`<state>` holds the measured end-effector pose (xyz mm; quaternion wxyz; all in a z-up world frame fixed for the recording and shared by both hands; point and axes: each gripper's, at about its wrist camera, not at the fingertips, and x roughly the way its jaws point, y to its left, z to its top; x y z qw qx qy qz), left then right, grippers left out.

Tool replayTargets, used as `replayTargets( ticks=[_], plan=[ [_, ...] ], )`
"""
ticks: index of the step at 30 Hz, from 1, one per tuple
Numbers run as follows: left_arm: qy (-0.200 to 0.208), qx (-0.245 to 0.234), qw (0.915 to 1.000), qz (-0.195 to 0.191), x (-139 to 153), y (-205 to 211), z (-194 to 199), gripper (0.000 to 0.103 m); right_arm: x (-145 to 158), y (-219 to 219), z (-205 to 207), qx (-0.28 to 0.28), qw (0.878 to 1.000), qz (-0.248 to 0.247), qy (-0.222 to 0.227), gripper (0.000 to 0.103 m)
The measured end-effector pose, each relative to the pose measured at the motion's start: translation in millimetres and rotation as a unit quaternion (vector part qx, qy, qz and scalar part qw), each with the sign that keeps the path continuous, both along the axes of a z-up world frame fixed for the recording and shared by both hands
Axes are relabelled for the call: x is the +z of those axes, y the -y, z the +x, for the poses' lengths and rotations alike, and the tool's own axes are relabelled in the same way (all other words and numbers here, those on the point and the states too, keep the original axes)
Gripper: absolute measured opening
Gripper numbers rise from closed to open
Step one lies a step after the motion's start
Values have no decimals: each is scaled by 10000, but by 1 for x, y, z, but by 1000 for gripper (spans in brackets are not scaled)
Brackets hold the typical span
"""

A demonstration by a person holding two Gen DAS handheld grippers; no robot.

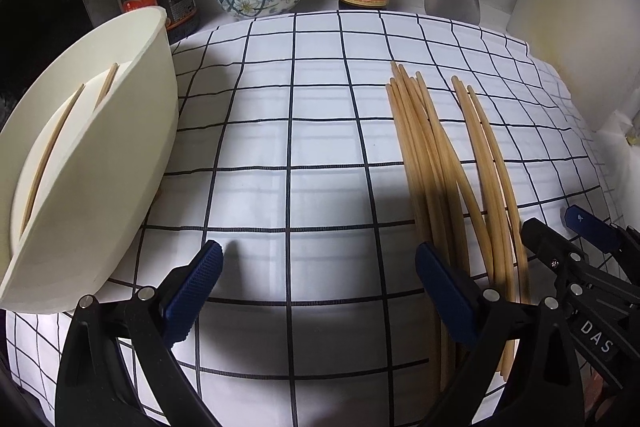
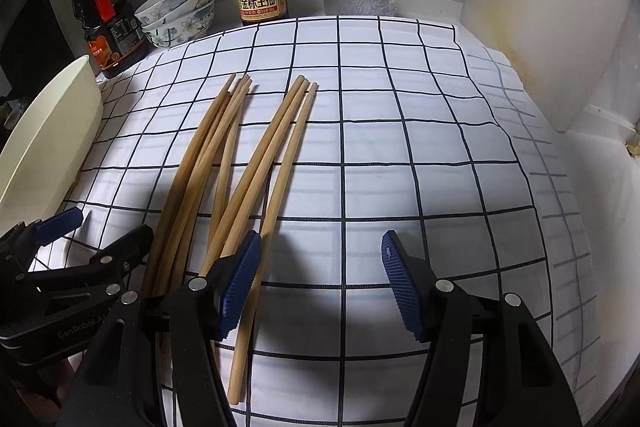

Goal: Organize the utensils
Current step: 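Close the left tool on one chopstick while the right tool grasps another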

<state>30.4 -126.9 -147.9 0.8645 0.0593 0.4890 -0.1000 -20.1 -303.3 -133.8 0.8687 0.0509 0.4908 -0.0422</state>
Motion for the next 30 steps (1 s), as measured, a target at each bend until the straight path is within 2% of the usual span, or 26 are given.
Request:
replayTargets(
  ticks=[14, 30],
  plan=[
    [78, -120, 9999, -62, 5, 9, -2, 95, 3, 5, -2, -41, 10000, -60, 19, 60],
    [-18, -70, 9999, -109, -1, 10, 2, 96, 3, 6, 0, -43, 9999, -100, 39, 60]
  ],
)
